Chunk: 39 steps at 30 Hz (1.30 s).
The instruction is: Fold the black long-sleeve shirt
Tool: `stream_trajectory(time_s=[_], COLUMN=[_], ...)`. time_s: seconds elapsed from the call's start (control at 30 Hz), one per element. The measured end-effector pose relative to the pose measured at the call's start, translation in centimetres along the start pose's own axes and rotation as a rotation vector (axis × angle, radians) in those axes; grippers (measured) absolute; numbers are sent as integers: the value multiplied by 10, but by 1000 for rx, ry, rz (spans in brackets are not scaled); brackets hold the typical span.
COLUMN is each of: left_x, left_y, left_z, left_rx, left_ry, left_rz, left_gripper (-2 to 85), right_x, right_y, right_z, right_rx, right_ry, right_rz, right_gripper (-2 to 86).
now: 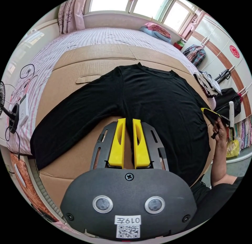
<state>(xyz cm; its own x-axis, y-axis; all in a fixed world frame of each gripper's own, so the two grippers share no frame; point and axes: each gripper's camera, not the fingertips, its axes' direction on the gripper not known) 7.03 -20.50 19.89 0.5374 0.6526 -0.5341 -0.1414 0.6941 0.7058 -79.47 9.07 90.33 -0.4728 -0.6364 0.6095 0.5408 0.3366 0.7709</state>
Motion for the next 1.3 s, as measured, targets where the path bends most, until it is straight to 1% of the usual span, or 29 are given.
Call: stream_trajectory(time_s=[0.23, 0.33, 0.43, 0.5, 0.63, 0.77, 0.87, 1.03, 1.3], left_x=[2, 3, 6, 7, 10, 13, 17, 24, 33], left_y=[-3, -4, -6, -6, -8, -11, -12, -15, -18], left_z=[0, 1, 1, 1, 2, 4, 5, 8, 9], left_rx=[9, 12, 17, 17, 12, 9, 10, 9, 13], left_ry=[15, 20, 24, 21, 14, 8, 0, 0, 4], left_rz=[2, 0, 0, 3, 7, 11, 21, 26, 36], left_gripper=[8, 8, 8, 7, 7, 7, 7, 8, 8], right_x=[23, 21, 17, 12, -4, -9, -8, -12, -1], right_y=[13, 14, 12, 11, 10, 8, 6, 5, 4], right_z=[-11, -10, -5, -3, -1, -4, -2, -2, -5], right_rx=[27, 27, 13, 4, -9, -4, -10, 0, 14], right_ry=[-139, -191, -204, -199, -65, 39, 1, 13, -97], right_rz=[98, 93, 87, 72, 13, -10, -17, -28, 36], right_gripper=[15, 45, 57, 56, 16, -2, -3, -2, 3])
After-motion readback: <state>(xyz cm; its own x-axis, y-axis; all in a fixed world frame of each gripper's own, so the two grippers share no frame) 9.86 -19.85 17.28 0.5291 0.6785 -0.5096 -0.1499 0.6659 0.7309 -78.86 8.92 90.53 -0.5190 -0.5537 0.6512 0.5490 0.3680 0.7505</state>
